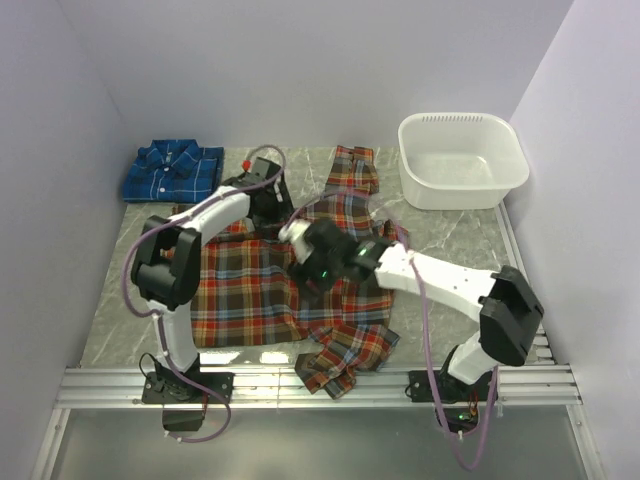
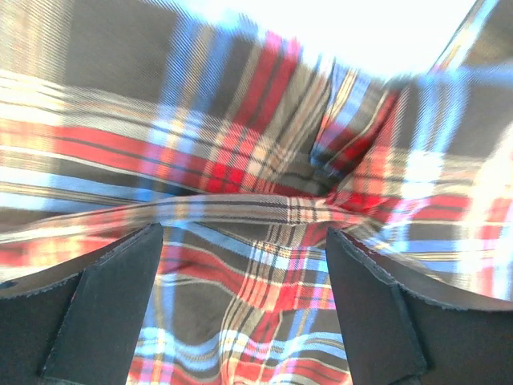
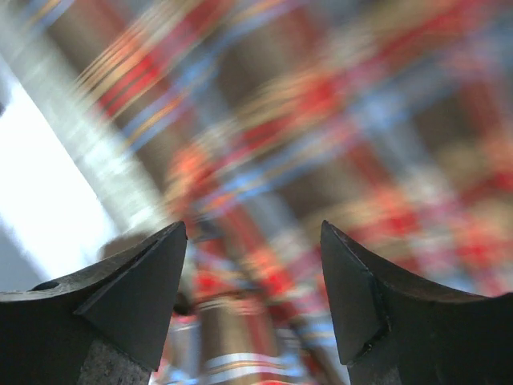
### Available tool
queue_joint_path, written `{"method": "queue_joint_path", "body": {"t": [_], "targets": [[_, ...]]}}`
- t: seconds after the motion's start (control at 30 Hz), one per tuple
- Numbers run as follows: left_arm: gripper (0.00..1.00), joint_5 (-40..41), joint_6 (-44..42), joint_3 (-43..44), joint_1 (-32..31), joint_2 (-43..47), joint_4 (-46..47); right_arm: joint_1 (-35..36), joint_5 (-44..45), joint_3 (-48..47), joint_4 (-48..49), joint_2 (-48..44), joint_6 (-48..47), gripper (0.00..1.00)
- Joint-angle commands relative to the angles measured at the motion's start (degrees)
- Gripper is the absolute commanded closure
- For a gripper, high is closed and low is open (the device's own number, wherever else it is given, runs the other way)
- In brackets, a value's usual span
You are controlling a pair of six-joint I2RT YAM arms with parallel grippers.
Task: Fold and stack the long sleeve shirts
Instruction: Fold the shirt
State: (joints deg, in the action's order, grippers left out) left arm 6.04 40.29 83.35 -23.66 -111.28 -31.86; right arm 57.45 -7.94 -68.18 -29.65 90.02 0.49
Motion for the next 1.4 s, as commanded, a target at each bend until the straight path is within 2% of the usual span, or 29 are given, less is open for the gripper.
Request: {"method": "queue_joint_path", "body": {"t": [0.0, 0.07, 0.17, 0.3, 0.4, 0.6, 0.83, 1.07, 1.23, 1.37], "targets": [[0.11, 3.4, 1.7, 3.0, 2.9, 7.7, -2.9, -9.5, 5.6, -1.2, 0.6, -1.5, 5.0, 0.27], [0.12, 6.4, 2.8, 0.9, 3.8, 11.3, -5.9, -12.4, 10.1, -1.0, 0.9, -1.6, 8.5, 0.28], [0.13, 7.5, 5.3, -7.8, 5.9, 18.1, -7.3, -17.5, 11.2, 0.5, 1.9, -1.4, 13.8, 0.30], [0.15, 3.6, 9.4, -24.2, 12.7, 25.7, -7.0, -22.0, 9.7, 4.3, 4.1, -1.5, 21.5, 0.33], [0.16, 0.8, 10.2, -32.6, 17.0, 29.6, -5.9, -24.7, 6.7, 8.3, 7.1, -1.9, 26.1, 0.33], [0.15, 0.5, 12.1, -40.7, 20.6, 32.7, -5.8, -29.1, 2.7, 15.8, 14.0, -2.4, 32.7, 0.34], [0.11, 0.2, 11.8, -45.0, 29.0, 29.1, -7.3, -35.3, 1.2, 22.6, 18.6, -1.0, 37.6, 0.34], [0.09, -0.6, 12.4, -43.9, 31.5, 29.1, -11.0, -39.3, 3.0, 25.4, 17.1, -0.2, 40.4, 0.34], [0.06, 1.9, 10.9, -40.5, 33.0, 32.0, -15.1, -39.9, 7.5, 23.6, 12.3, -2.6, 38.9, 0.34], [0.03, 3.1, 8.9, -36.4, 32.9, 34.7, -15.8, -39.4, 7.9, 19.8, 10.1, -6.5, 34.9, 0.34]]}}
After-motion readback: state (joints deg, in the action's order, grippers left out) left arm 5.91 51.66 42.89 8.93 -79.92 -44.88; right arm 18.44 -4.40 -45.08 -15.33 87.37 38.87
